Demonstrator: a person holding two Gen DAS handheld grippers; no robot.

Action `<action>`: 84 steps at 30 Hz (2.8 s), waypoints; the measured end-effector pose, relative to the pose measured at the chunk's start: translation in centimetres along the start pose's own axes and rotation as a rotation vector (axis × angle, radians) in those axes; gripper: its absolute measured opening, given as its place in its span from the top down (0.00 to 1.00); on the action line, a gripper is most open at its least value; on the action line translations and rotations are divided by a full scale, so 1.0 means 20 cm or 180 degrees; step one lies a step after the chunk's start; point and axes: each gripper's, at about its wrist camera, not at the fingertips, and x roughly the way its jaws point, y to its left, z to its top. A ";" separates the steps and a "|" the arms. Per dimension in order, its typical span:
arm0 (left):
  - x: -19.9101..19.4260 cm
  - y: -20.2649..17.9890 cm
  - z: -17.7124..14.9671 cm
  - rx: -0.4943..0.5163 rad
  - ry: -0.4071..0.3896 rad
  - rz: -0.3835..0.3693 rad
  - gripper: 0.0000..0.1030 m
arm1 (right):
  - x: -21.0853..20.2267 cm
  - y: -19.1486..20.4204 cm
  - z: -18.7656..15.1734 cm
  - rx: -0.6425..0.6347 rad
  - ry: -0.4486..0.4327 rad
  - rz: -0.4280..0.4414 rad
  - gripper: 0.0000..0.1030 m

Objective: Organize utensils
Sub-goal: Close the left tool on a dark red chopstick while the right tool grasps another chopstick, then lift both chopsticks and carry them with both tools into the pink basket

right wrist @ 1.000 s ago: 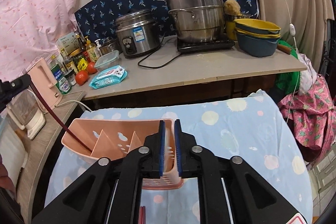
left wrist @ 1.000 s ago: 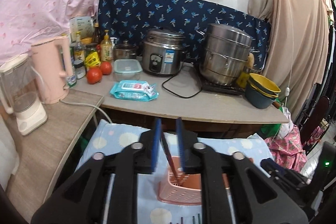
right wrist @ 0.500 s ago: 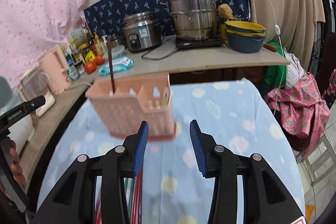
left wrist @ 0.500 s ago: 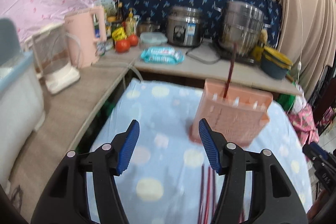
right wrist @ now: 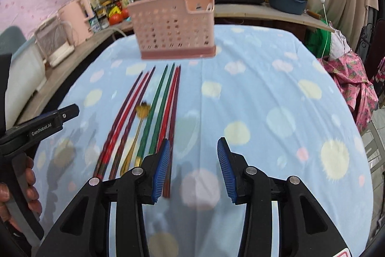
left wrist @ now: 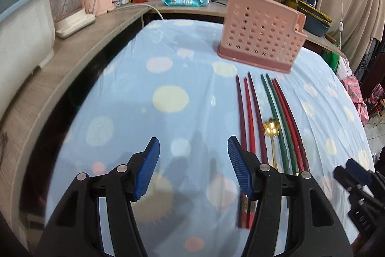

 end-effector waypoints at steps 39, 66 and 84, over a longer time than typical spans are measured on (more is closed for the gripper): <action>0.04 -0.12 -0.27 0.0242 0.0180 -0.0224 0.67 | 0.14 0.05 -0.14 -0.0031 0.0175 0.0041 0.83; -0.15 -0.01 -0.18 0.0082 -0.0047 -0.0375 0.93 | -0.05 0.00 -0.07 0.0059 -0.0133 0.0094 0.93; -0.46 0.10 0.37 -0.0106 -0.0854 -0.0416 0.93 | -0.42 -0.19 0.46 0.0377 -0.0914 0.0193 0.93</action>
